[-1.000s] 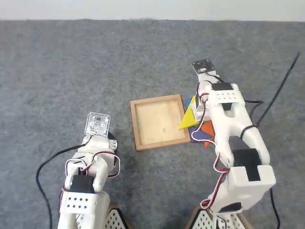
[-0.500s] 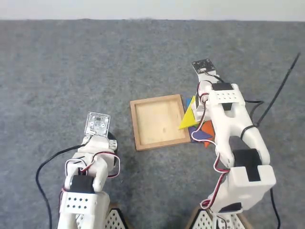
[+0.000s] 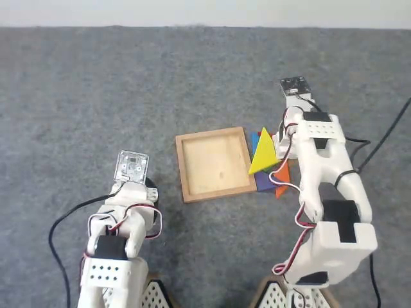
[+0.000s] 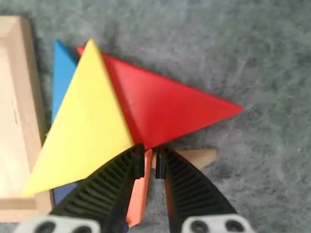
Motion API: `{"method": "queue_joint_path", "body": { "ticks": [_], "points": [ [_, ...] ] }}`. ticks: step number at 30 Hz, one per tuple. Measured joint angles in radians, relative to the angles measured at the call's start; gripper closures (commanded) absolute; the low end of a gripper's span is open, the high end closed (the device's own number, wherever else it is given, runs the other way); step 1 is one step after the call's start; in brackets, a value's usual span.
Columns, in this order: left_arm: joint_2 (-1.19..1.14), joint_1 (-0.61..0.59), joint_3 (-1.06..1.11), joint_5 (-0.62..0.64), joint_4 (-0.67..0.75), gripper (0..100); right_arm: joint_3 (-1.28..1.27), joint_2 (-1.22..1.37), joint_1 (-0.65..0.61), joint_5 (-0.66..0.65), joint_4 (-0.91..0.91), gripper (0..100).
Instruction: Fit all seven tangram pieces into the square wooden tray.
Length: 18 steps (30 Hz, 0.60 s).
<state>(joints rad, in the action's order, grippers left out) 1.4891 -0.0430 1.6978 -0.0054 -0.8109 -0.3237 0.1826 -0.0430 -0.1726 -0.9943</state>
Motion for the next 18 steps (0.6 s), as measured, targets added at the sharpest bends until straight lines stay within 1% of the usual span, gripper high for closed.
{"method": "queue_joint_path", "body": {
  "ticks": [3, 11, 18],
  "points": [
    [0.000, 0.000, 0.000, 0.000, 0.000, 98, 0.000, 0.057, -0.025, 0.000, 0.035, 93.2],
    [0.000, 0.000, 0.000, 0.000, 0.000, 98, 0.043, 0.095, -0.184, -0.044, 0.052, 93.2],
    [0.000, 0.000, 0.000, 0.000, 0.000, 98, 0.063, 0.098, -0.213, -0.048, 0.052, 93.2]
  ]
}}
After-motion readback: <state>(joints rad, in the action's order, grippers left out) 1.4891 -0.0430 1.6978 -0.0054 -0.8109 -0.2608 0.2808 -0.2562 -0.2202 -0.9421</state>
